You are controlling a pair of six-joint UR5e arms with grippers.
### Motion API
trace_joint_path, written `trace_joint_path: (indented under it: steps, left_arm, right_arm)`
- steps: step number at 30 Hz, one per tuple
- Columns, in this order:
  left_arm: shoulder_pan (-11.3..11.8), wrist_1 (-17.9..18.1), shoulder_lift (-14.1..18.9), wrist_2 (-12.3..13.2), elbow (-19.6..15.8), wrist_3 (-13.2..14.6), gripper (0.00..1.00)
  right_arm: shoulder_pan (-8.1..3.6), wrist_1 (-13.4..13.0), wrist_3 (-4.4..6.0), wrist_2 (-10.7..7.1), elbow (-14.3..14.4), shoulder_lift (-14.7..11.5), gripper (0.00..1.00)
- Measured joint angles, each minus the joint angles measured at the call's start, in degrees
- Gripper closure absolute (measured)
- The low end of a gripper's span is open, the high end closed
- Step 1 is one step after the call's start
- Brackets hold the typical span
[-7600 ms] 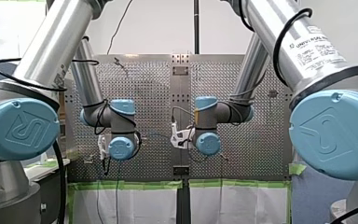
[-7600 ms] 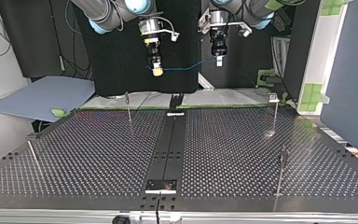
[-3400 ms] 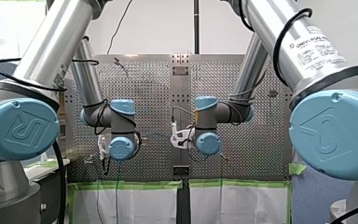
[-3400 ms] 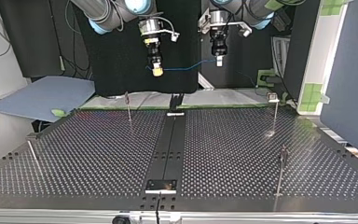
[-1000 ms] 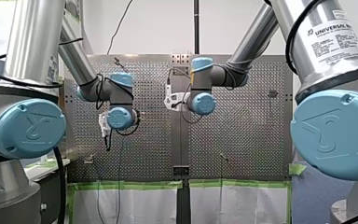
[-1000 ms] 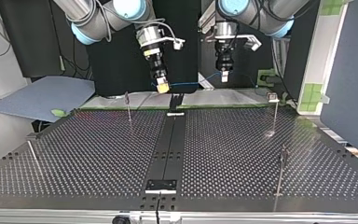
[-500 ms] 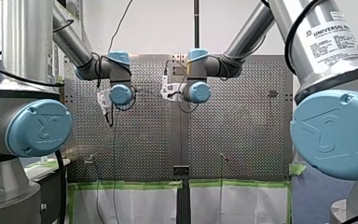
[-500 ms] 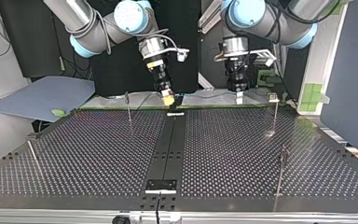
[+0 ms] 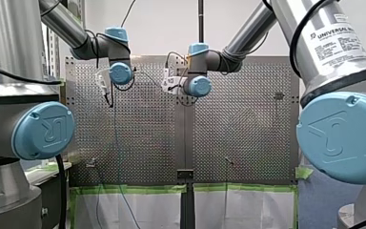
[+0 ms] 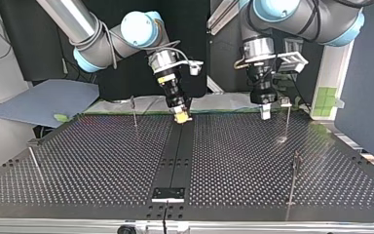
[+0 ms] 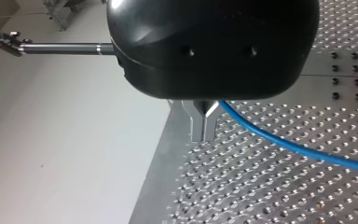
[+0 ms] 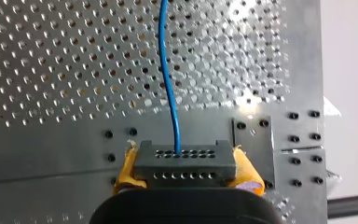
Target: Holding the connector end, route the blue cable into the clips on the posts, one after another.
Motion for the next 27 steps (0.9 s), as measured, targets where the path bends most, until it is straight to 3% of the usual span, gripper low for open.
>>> trace_joint_path:
  steps: [9,18,27]
  left_arm:
    - [1.32,-4.9,1.06,0.64,0.05,-0.25,1.0]
    - [2.83,-9.45,1.16,1.39,0.33,-1.26,1.0]
    - [4.94,-12.58,1.2,1.09,4.01,-1.22,1.0]
  right_arm:
    - [1.02,2.8,0.08,-1.5,-4.6,2.07,1.0]
    - [2.95,4.96,0.38,-1.43,-9.38,2.21,1.0]
    - [4.41,5.62,0.65,-1.15,-11.08,2.28,1.0]
